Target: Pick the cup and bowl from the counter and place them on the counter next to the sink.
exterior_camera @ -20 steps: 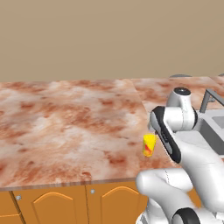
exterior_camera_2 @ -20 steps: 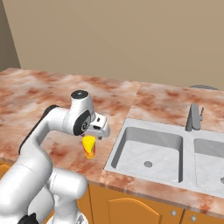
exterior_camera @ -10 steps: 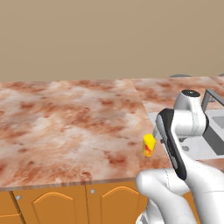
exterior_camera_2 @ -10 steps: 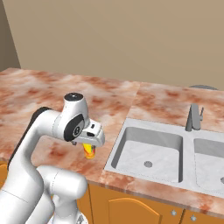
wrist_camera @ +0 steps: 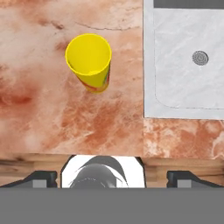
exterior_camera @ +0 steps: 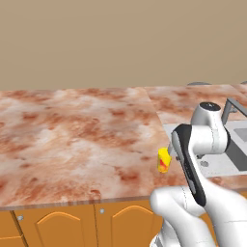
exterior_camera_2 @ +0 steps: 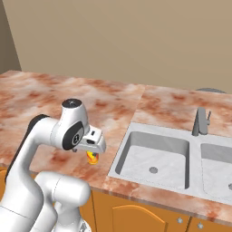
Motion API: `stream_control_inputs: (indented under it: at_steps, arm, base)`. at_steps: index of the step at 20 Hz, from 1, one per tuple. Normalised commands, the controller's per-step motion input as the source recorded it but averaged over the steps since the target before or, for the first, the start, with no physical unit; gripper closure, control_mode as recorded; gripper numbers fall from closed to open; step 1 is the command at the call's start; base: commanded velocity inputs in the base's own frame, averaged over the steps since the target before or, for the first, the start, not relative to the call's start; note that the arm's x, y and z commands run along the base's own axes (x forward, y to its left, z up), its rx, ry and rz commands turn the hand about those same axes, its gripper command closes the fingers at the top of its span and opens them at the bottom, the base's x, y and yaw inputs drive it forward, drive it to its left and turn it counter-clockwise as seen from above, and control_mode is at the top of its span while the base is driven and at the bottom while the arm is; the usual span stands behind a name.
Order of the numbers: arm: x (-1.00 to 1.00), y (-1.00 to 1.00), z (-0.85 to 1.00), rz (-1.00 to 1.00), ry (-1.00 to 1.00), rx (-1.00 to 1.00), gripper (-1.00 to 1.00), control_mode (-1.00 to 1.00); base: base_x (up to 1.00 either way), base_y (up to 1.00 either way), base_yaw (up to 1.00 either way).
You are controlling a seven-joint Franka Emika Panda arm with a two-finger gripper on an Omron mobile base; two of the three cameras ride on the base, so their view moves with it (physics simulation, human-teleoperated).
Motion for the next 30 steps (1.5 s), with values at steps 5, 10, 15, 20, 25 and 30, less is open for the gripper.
stream_control_inputs:
  at_steps: [5,10,15,20,25,30]
  arm:
    - [0.00,0.00,0.00,0.00,0.00,0.00,-1.00,-1.00]
    - [0.00,0.00,0.00,0.00,0.00,0.00,-1.00,1.00]
    - [0.00,0.00,0.00,0.00,0.00,0.00,-1.00,1.00]
    - [0.00,0.00,0.00,0.00,0.00,0.00,-1.00,1.00]
    - [0.00,0.00,0.00,0.00,0.00,0.00,-1.00,1.00]
    - [0.00,0.00,0.00,0.00,0.00,0.00,-1.00,1.00]
  base:
    - [0.00,0.00,0.00]
    - [-0.31,0.02,0.00]
    - [-1.00,-0.19,-0.12]
    - [-0.38,-0.29,-0.27]
    - [0.01,-0.42,-0.59]
    - [0.05,-0.39,-0.70]
